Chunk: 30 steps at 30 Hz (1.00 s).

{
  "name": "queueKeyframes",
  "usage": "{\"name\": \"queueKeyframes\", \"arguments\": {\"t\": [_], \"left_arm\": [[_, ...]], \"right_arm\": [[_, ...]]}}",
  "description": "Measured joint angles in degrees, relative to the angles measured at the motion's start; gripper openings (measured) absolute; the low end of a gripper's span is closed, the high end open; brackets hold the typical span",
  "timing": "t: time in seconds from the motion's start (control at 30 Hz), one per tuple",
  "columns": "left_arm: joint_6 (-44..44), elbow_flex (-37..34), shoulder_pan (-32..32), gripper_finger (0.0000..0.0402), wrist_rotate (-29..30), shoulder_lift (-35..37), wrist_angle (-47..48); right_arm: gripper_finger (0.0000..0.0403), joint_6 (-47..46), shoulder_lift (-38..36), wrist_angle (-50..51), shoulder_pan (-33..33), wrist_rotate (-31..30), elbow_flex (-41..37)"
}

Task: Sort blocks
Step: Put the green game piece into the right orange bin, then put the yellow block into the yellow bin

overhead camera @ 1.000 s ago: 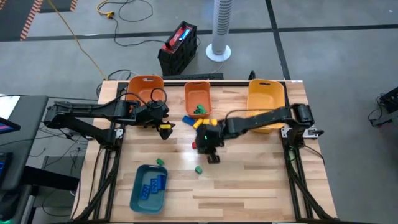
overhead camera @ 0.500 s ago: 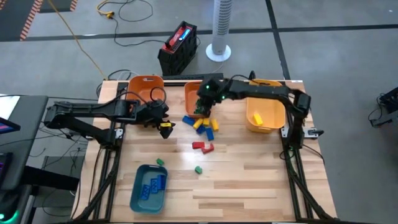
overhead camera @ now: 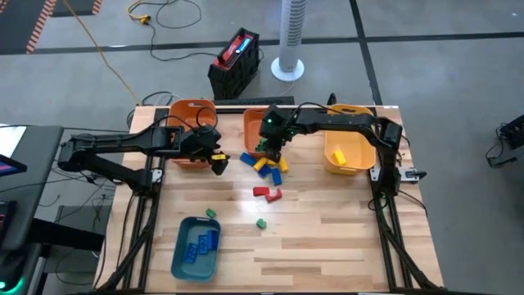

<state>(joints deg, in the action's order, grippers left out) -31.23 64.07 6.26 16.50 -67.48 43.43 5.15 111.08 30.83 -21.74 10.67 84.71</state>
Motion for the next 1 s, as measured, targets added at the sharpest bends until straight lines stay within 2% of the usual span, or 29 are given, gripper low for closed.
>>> {"name": "queueKeyframes", "arguments": {"t": [0.1,0.3,0.4,0.53,0.63,0.8,0.9,1.0], "left_arm": [[0.0,0.0,0.0,0.0272,-0.9,0.0,0.0],[0.1,0.0,0.0,0.0272,-1.2,0.0,0.1],[0.6,0.0,0.0,0.0272,-1.3,0.0,0.1],[1.0,0.0,0.0,0.0272,-3.9,0.0,0.9],[1.0,0.0,-0.1,0.0272,-4.8,0.0,2.2],[0.7,0.0,-0.4,0.0272,-4.9,0.0,2.4],[0.7,0.0,-0.9,0.0272,-4.9,0.0,2.3],[1.5,0.0,-1.2,0.0272,-5.0,0.0,2.3]], "right_arm": [[0.0145,0.7,0.0,-0.5,0.0,-0.1,0.0],[0.0225,-0.8,0.0,0.2,-0.6,-0.1,0.1],[0.0246,-0.8,-0.6,2.0,-0.7,-0.2,0.3],[0.0247,-1.7,-2.9,15.5,-0.9,-0.2,5.1],[0.0245,-5.2,-7.1,22.7,-0.3,-0.4,4.6],[0.0244,-19.4,-13.1,14.1,1.1,-2.5,-6.6],[0.0244,-27.6,-13.8,10.8,2.4,-3.5,-11.5],[0.0244,-31.4,-12.4,9.8,4.6,-5.7,-13.1]]}}
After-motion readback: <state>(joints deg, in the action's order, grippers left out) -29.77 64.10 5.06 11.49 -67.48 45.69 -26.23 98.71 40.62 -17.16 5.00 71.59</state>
